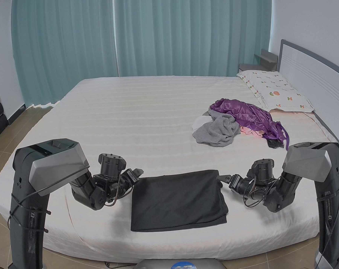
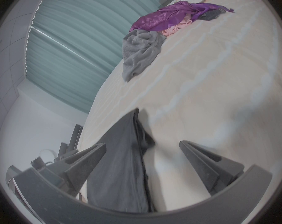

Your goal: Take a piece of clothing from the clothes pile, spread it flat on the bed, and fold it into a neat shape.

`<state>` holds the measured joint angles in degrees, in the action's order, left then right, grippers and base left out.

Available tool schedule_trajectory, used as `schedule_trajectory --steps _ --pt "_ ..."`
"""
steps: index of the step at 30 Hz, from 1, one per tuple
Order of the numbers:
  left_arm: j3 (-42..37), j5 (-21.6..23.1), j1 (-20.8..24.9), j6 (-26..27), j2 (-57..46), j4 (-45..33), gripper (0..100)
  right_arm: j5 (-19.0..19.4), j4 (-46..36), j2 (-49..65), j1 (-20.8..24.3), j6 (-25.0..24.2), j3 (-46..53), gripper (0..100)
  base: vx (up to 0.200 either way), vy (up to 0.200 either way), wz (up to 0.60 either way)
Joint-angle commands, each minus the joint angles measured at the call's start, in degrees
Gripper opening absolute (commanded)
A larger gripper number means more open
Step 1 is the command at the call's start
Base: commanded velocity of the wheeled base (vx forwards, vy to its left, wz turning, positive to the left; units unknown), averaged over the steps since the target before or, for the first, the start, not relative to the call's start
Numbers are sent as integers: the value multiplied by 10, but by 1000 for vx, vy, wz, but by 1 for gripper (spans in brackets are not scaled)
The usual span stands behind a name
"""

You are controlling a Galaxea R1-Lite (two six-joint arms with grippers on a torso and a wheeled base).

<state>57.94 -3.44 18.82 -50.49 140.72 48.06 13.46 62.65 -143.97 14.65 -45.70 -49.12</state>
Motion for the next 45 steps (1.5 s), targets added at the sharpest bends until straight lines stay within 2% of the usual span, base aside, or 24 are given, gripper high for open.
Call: schedule_trajectory --steps 1,7,27,28,45 --pt "-34 11 -1 -11 -34 3 100 40 27 54 5 13 82 100 -200 0 0" --pt "-33 11 -1 -11 -33 3 100 44 27 53 19 50 100 100 -200 0 0" --pt "-26 9 1 -10 -30 5 100 21 43 -3 32 78 30 100 0 0 0" --pt "-26 9 2 -10 -30 5 100 21 42 -3 32 80 30 0 0 0 0" --pt "-25 9 2 -9 -28 5 100 11 50 18 25 88 73 0 0 0 0"
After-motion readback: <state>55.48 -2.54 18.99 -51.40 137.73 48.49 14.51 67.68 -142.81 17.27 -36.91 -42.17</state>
